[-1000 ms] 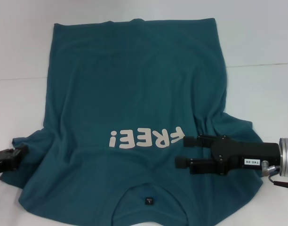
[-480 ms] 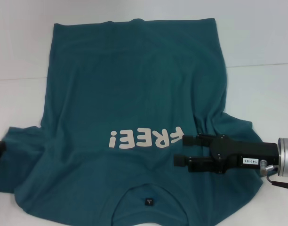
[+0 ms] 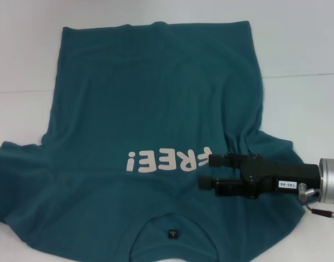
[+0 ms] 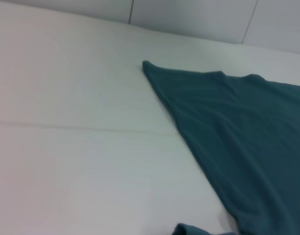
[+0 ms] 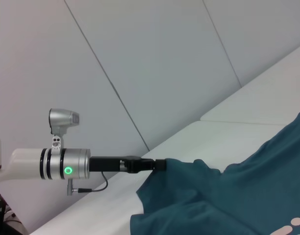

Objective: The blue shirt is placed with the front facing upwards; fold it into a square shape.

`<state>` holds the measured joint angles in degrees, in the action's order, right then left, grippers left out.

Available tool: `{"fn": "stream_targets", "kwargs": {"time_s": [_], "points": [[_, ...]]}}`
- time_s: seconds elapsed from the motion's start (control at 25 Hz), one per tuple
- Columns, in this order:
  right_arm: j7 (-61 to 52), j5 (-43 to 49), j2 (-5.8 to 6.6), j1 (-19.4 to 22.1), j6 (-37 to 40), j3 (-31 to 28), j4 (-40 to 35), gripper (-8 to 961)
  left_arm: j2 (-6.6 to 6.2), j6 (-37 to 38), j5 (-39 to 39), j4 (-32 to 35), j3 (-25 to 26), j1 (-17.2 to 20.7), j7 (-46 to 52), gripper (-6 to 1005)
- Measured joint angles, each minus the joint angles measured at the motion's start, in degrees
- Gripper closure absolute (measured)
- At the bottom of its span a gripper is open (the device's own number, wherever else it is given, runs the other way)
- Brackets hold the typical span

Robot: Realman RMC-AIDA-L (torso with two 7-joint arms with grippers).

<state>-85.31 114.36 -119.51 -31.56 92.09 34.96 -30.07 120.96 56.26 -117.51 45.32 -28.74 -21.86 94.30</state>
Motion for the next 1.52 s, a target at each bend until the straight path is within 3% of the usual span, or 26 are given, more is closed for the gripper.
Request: {"fn": "stream_targets", "kwargs": {"time_s": [0.56,0.92,1.08,1.4,1.52], "points": [[0.0,-0.5,-0.01,-0.4,-0.1,0.4,0.5,13,-0.29,-1.2,-0.3,1.3,-0.8,-1.9,-0.3,997],[0.5,-0.5,-0.01,-0.3,-0.2,0.2,1.1,13,0.41,-1.6,-0.6,2.6,-0.8,-2.1,-0.4,988],[0.5,-0.5,-0.01,-0.4,-0.2,0.3,1.1,13,0.68,0.0,-0.3,2.6,-0.8,-2.1,-0.1,976],[0.5,-0.5,-0.01,-0.4,-0.4,0.3,1.1,12,2.85,8.4,2.0,2.5,-0.8,-2.6,1.6,954],[0.5,-0.4,-0.01,-0.4,-0.6,0.5,1.1,12,2.94,11.4,3.8,1.6,-0.8,-3.2,2.5,945]]}}
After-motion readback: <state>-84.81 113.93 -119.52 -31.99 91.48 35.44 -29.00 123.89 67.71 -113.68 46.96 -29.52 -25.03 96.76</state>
